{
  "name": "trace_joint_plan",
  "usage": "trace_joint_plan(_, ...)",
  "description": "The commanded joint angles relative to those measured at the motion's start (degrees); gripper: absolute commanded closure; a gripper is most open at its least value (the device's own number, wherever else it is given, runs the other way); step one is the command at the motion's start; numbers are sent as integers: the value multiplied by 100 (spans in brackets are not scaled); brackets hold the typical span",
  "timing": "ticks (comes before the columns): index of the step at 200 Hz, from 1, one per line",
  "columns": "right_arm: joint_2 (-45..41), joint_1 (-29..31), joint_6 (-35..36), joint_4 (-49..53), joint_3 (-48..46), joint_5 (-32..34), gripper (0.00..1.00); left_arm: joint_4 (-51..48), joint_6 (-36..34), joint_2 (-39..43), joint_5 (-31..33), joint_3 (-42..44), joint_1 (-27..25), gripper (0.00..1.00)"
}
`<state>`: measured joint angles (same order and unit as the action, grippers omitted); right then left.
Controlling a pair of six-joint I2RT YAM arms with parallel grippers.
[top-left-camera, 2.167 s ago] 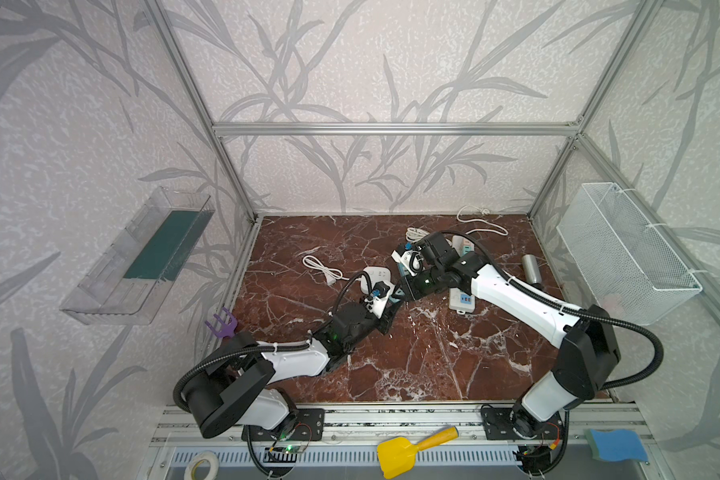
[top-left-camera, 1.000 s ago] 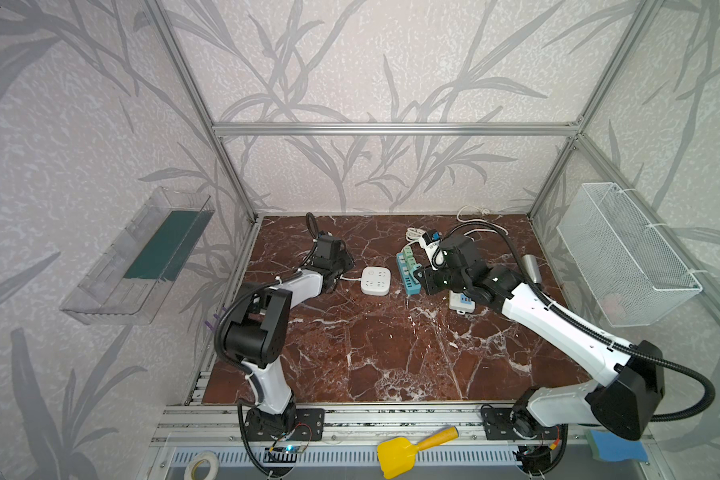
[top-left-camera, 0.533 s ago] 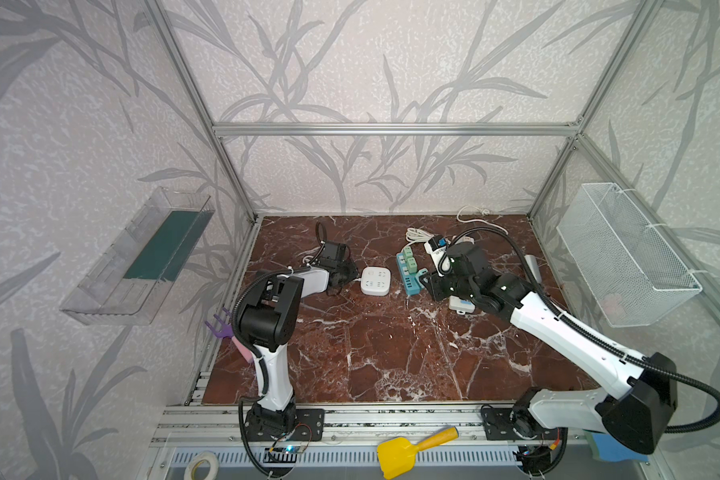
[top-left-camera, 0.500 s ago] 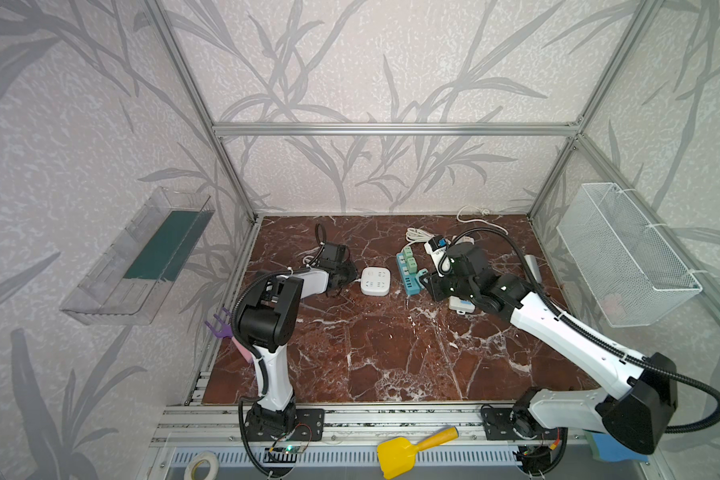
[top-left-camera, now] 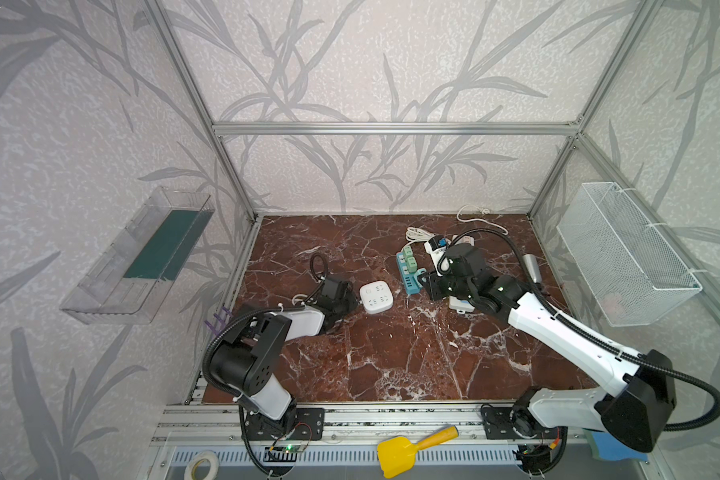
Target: Insert the plug
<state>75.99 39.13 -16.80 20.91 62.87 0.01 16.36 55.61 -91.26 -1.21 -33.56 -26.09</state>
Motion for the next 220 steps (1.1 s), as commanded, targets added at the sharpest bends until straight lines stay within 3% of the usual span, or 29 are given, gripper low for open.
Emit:
trace_joint_plan(1, 213, 194, -208, -409, -118, 244, 100, 12, 631, 264, 602, 297, -171, 70)
trace_joint_plan(39, 692, 397, -175, -722, -122, 525, 100, -475, 279, 922, 1017, 202, -119, 61)
trace_joint_plan(97, 1490, 648, -8, -997, 155, 616, 100, -2148, -313, 2179, 795, -863, 151, 45)
trace_joint_plan(108, 1635, 715, 5, -1059, 185, 631, 100, -2441, -343, 2376, 711, -1128, 261, 38)
trace_joint_plan(137, 1996, 821, 0, -1292, 260, 597, 100, -2573, -583, 2532, 486, -1785, 604, 27)
trace_joint_plan(161, 2148, 889, -1, -1372, 375, 669, 100, -2605, -986, 2211, 278, -2302, 789, 26)
trace_joint_plan(183, 2384, 894, 34, -1386, 424, 727, 100, -2616, -1279, 1828, -378, -2427, 887, 27)
trace_joint_plan(207, 2453, 894, 63, -1296, 468, 799, 100, -2328, -844, 1674, -1137, -2042, 1182, 30)
trace_joint_plan(220, 2464, 894, 64, -1268, 459, 807, 100, -2127, -725, 1723, -1204, -1902, 1264, 31)
